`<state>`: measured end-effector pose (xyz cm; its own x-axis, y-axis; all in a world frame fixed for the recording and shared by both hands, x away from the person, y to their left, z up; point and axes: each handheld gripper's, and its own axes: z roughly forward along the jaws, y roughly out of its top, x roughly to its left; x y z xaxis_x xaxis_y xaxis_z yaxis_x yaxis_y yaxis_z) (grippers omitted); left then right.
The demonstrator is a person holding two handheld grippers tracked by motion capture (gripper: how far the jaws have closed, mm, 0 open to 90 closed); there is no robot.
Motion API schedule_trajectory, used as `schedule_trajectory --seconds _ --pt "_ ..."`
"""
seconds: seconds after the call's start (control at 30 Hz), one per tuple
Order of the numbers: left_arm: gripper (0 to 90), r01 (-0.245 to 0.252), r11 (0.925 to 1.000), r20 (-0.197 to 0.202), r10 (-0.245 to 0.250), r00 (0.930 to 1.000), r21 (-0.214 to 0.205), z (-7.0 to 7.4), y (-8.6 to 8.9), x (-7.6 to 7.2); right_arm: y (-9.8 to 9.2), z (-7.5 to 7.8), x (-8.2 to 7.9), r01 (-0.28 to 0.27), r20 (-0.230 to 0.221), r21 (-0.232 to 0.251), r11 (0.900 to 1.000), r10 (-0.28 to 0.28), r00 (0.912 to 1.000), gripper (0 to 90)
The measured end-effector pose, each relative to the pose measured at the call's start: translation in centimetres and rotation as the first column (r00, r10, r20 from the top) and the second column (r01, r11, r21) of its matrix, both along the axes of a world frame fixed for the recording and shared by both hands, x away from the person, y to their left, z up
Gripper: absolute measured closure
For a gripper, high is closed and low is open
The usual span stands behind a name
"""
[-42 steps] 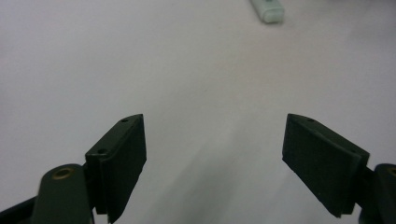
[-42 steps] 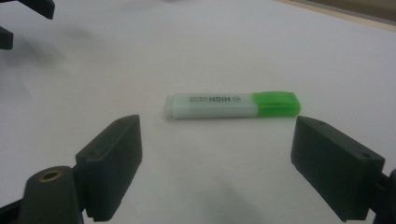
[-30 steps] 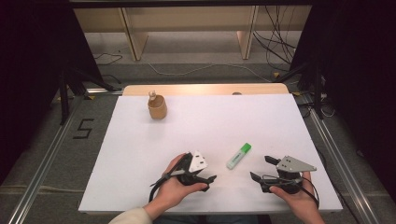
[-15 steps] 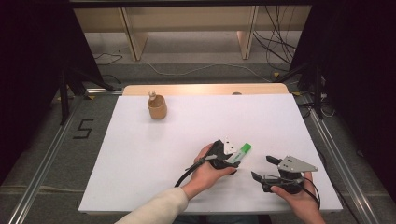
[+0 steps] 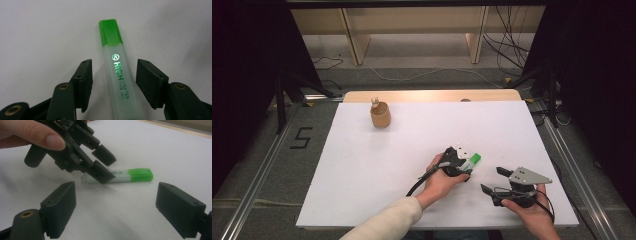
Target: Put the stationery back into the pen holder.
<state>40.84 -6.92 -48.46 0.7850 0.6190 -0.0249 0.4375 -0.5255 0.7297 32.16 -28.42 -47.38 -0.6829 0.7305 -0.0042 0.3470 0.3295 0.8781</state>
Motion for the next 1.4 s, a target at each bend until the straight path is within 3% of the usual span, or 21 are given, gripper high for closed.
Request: schedule_trajectory --seconds 0.5,0.9,1.4 --pt "53.8 -0.004 0.9997 -0.045 0.005 0.999 0.025 -0.1 -1.3 1.4 -0.1 0.0 0.0 0.003 0.0 -0.004 1.0 -0.003 1.0 17.4" --pt "63.2 -0.028 0.9983 -0.067 0.032 0.9972 0.051 0.2 -1.6 1.3 -0.1 0.0 0.1 -0.003 0.006 -0.004 1.0 0.003 1.0 17.4" --pt "66.6 -0.067 0.9927 -0.093 0.077 0.9927 0.1 0.6 -2.3 1.3 -0.1 0.0 0.0 -0.004 0.005 -0.001 1.0 0.004 1.0 17.4"
